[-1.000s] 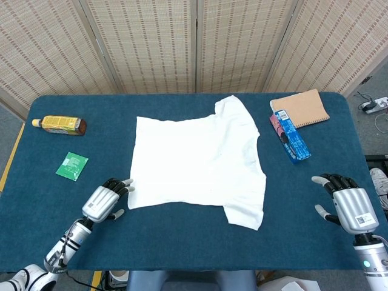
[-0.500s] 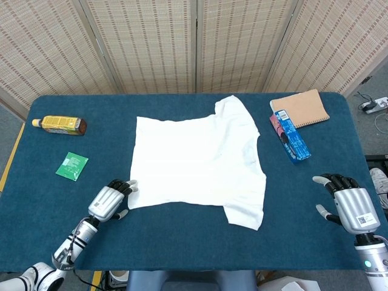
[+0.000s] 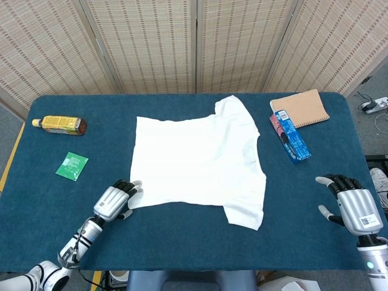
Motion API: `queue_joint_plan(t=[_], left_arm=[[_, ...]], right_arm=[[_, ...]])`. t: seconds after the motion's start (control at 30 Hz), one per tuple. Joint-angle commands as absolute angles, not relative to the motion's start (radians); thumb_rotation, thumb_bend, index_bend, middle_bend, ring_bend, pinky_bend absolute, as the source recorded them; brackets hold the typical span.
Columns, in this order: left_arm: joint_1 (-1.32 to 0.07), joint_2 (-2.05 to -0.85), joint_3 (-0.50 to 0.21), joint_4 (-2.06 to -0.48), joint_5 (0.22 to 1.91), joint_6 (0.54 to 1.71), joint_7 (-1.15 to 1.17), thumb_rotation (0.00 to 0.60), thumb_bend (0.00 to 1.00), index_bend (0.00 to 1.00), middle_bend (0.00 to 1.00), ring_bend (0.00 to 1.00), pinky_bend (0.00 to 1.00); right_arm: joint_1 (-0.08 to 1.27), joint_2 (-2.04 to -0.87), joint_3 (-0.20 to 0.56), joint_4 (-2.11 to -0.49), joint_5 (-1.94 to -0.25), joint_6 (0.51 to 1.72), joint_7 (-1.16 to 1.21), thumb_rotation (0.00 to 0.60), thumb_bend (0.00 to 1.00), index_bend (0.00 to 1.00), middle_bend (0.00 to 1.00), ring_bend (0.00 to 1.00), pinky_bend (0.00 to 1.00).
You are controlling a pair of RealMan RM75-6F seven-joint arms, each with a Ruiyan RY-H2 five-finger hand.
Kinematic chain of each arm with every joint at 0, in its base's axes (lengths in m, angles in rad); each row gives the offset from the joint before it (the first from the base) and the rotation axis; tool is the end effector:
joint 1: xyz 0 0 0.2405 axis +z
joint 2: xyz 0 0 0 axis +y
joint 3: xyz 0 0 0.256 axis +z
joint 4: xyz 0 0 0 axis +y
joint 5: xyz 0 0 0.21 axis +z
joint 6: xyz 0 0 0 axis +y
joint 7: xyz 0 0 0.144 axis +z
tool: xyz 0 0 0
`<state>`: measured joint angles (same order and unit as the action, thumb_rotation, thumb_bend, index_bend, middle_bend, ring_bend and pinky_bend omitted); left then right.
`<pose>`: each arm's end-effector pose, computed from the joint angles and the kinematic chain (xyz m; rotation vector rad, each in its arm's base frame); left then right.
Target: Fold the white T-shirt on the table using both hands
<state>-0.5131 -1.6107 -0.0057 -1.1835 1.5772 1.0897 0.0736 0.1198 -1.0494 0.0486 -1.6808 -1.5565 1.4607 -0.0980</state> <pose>-0.2409 0.2839 -0.0294 -1.9868 -0.8014 -0.8964 -0.2900 -0.1899 0.1681 1.5001 -0.7948 0.8743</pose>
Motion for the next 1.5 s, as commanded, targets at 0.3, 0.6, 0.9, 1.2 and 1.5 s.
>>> queue_joint_plan(t=[0.3,0.6,0.9,1.2,1.5], left_arm=[[-0.521,-1.638,-0.029,-1.143,1.535,1.092,0.085,0.600,0.26,0.35,0.18,0.22,0.18],[-0.529,-1.642,-0.031,-1.131,1.540,1.110,0.039,0.600,0.26,0.42,0.20,0.24,0.19],[-0.537,-1.653,-0.018,-1.108,1.557,1.121,-0.016,0.600,0.44,0.50,0.22,0.25,0.19],[-0.545,-1.672,-0.007,-1.080,1.568,1.125,-0.039,0.600,0.52,0.61,0.24,0.27,0.20],[-0.550,-1.690,-0.013,-1.054,1.571,1.145,-0.075,0.600,0.59,0.73,0.29,0.30,0.21]], right_arm=[[0.116,-1.054,0.047,-1.670,-1.555,1.463,-0.088,0.600,0.17,0.28,0.28,0.23,0.31],[0.126,-1.054,0.043,-1.670,-1.562,1.444,-0.093,0.600,0.17,0.28,0.28,0.23,0.31],[0.160,-1.058,0.040,-1.672,-1.574,1.392,-0.106,0.600,0.17,0.28,0.28,0.23,0.31],[0.202,-1.078,0.037,-1.666,-1.588,1.337,-0.109,0.600,0.17,0.28,0.28,0.23,0.31],[0.263,-1.103,0.015,-1.649,-1.648,1.263,-0.124,0.600,0.21,0.28,0.28,0.23,0.31]])
